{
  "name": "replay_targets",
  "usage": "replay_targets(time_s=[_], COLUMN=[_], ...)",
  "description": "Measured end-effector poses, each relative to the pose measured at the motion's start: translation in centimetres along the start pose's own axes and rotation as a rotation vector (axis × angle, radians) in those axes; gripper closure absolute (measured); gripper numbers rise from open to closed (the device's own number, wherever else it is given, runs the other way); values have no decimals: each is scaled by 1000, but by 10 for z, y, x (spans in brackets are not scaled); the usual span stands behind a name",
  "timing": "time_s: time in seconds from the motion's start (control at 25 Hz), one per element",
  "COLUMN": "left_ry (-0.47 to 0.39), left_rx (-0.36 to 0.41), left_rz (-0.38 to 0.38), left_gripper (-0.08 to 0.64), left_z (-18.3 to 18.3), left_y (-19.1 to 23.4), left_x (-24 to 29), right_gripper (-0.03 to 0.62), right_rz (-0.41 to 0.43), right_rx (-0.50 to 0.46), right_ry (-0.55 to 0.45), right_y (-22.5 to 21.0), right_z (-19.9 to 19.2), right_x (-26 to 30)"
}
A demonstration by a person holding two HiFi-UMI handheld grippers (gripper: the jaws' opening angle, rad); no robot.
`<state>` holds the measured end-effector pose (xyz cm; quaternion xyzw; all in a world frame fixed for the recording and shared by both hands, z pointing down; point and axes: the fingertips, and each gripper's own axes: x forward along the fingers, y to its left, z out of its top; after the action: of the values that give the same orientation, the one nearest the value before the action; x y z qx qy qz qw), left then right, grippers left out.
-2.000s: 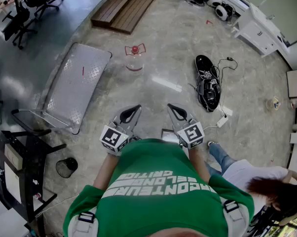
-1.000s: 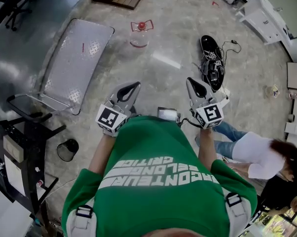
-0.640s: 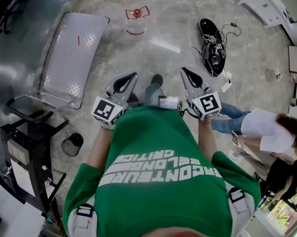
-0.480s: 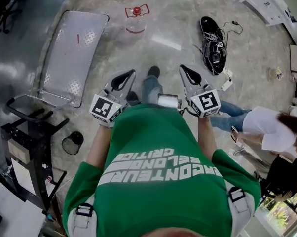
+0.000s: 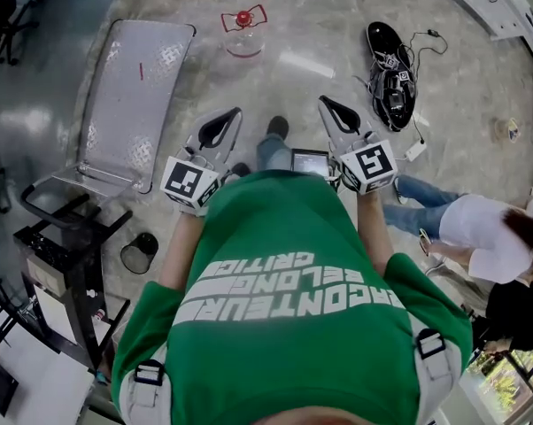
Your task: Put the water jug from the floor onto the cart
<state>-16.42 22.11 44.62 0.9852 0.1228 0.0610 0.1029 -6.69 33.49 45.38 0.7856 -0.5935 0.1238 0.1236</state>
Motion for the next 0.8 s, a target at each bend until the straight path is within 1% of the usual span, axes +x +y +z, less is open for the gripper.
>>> replay_targets(time_s=[0.2,0.4,0.56,0.8], left_ry=[13,30,52,69], left_rx=[15,37,39,46], left_rz=[-6,-8,7,43], left_gripper=[545,545,545,545], left_z=[12,23,24,28], left_y=[15,20,23,22], left_x=[51,95,123,144], right_gripper=[598,598,598,598], right_rz=[-32,-60,-49,-20], right_rx=[11,47,59,63], right_ry=[-2,-6,-5,-4], right_y=[-54,-104,-133,-162], right_z=[1,-5,-11,-16], right_x=[9,9,14,21])
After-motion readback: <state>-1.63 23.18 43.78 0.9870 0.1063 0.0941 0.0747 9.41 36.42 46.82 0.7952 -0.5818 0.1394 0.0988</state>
